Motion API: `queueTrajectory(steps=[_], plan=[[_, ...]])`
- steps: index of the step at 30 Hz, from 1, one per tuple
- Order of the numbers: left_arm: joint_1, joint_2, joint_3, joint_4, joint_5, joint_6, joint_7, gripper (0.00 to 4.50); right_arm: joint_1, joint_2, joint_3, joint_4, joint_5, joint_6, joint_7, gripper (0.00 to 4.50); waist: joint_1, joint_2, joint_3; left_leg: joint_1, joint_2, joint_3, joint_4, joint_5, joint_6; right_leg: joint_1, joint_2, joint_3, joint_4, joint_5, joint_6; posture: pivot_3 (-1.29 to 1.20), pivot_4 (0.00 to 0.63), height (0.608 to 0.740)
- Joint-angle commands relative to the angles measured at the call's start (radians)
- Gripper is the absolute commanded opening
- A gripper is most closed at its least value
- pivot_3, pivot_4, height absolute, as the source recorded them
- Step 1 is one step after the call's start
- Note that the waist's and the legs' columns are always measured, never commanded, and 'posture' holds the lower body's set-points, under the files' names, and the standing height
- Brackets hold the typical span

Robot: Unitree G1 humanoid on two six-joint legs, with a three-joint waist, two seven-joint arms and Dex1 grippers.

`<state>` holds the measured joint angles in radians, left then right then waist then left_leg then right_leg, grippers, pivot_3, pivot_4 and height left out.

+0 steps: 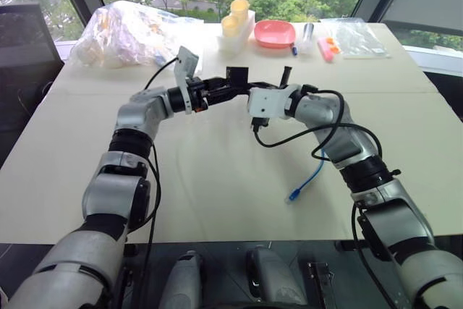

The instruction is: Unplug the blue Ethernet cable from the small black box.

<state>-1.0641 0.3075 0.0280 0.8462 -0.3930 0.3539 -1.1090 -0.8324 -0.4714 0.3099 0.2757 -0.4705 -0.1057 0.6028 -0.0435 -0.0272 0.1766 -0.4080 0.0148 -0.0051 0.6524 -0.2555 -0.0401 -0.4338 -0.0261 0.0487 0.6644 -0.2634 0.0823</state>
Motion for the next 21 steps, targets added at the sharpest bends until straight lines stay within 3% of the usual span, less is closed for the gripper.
queueTrajectory(steps=[1, 3, 10, 13, 19, 21], plan=[[-0.030, -0.002, 0.025, -0.028, 0.002, -0.019, -0.002, 1.24, -0.014, 0.004, -0.004, -0.065, -0.004, 0.002, -0.013, 0.16, 0.000, 0.000, 0.000, 0.000, 0.000, 0.000, 0.000, 0.000, 0.000, 0.000, 0.000, 0.000, 0.000, 0.000, 0.000, 0.00, 0.150, 0.735], [-0.030, -0.004, 0.026, -0.029, 0.004, -0.020, -0.001, 0.47, -0.012, 0.005, 0.000, -0.071, -0.007, 0.004, -0.013, 0.16, 0.000, 0.000, 0.000, 0.000, 0.000, 0.000, 0.000, 0.000, 0.000, 0.000, 0.000, 0.000, 0.000, 0.000, 0.000, 0.00, 0.150, 0.735], [-0.032, -0.011, 0.033, -0.033, 0.016, -0.023, 0.035, 0.45, 0.024, 0.019, 0.015, -0.136, 0.002, 0.038, 0.030, 0.16, 0.001, 0.000, 0.000, 0.000, 0.000, 0.000, 0.000, 0.000, 0.000, 0.000, 0.000, 0.000, 0.000, 0.000, 0.000, 0.00, 0.150, 0.735], [-0.032, -0.004, 0.036, -0.025, 0.023, -0.024, 0.025, 0.45, 0.046, 0.009, 0.004, -0.171, 0.027, 0.070, 0.072, 1.26, 0.000, 0.000, 0.000, 0.000, 0.000, 0.000, 0.000, 0.000, 0.000, 0.000, 0.000, 0.000, 0.000, 0.000, 0.000, 0.00, 0.150, 0.735], [-0.003, 0.031, 0.010, -0.060, 0.020, 0.021, -0.099, 0.45, 0.080, -0.056, -0.054, -0.205, 0.095, 0.105, 0.151, 4.25, 0.001, 0.000, 0.000, 0.000, 0.000, 0.000, 0.001, 0.000, 0.000, 0.000, 0.000, 0.000, 0.000, 0.000, 0.000, 0.00, 0.150, 0.735], [0.015, 0.056, -0.008, -0.094, 0.003, 0.076, -0.196, 0.45, 0.085, -0.062, -0.110, -0.214, 0.162, 0.170, 0.173, 4.43, 0.000, 0.000, 0.000, 0.000, 0.000, 0.000, 0.001, 0.000, 0.000, 0.001, 0.000, 0.000, 0.000, 0.000, 0.000, 0.00, 0.150, 0.735]])
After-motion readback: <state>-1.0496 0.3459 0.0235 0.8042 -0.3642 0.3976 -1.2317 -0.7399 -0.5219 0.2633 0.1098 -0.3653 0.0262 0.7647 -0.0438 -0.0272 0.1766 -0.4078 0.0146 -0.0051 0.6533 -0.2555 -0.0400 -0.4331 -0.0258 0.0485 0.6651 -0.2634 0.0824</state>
